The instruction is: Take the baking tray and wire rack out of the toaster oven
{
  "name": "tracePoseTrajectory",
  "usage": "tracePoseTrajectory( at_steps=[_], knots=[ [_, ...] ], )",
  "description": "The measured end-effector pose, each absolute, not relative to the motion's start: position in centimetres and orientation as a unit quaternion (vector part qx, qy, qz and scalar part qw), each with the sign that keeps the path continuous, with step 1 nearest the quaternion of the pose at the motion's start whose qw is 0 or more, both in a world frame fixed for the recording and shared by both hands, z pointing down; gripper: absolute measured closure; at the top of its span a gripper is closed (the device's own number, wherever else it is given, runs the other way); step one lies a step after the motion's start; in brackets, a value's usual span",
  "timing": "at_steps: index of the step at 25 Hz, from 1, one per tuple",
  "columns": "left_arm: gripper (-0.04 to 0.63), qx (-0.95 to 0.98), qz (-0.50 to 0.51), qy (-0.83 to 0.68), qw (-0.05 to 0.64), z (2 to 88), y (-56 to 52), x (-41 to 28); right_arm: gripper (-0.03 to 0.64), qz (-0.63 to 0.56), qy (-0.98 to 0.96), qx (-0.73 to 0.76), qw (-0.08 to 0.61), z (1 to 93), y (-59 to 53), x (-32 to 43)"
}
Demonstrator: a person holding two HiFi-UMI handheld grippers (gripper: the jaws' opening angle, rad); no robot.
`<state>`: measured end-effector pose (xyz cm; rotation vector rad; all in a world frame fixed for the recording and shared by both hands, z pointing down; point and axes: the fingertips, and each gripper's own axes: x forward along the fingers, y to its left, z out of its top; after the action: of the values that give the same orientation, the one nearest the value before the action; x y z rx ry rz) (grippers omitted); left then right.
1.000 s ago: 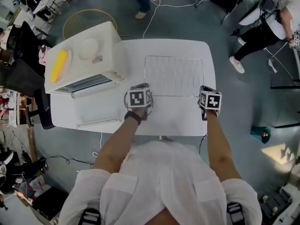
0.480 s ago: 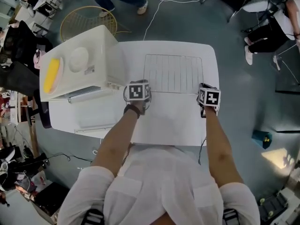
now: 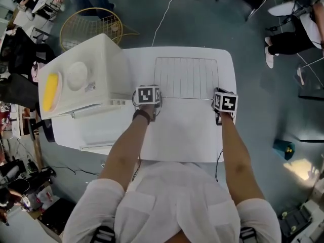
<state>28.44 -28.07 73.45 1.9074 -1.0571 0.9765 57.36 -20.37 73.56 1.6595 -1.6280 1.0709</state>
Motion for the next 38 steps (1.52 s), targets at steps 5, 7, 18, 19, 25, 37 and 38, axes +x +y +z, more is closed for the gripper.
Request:
tracePoseTrajectory(
  at_steps=[5, 7, 18, 19, 25, 37, 38],
  knots=[
    [0.581, 0.738, 0.389, -0.409, 0.37, 73.7, -28.5, 28.8, 0.611, 0.401, -0.609, 0.622, 0.285, 73.5, -20.7, 57.7],
    [0.581, 0.735, 0.389, -0.412, 0.372, 73.8, -28.4, 28.7, 0.611, 0.401, -0.606, 0.623, 0.289, 73.6, -20.7, 57.6],
    [0.58, 0.733, 0.402, -0.419, 0.354, 73.6, -28.4, 28.7, 0.604, 0.401, -0.599, 0.621, 0.307, 73.5, -20.7, 57.6],
    [0.578, 0.734, 0.404, -0.417, 0.352, 73.6, -28.3, 28.7, 0.603, 0.399, -0.599, 0.621, 0.311, 73.5, -20.7, 57.6],
    [0.499, 0.736, 0.411, -0.423, 0.333, 73.5, -28.2, 28.9, 0.586, 0.393, -0.596, 0.622, 0.321, 73.4, -20.5, 57.5],
    [0.476, 0.735, 0.408, -0.438, 0.319, 73.0, -28.4, 27.7, 0.531, 0.39, -0.599, 0.62, 0.323, 73.0, -20.2, 57.2],
    [0.476, 0.736, 0.405, -0.44, 0.317, 72.7, -28.5, 27.6, 0.531, 0.389, -0.598, 0.622, 0.323, 72.8, -20.1, 57.3]
  ],
)
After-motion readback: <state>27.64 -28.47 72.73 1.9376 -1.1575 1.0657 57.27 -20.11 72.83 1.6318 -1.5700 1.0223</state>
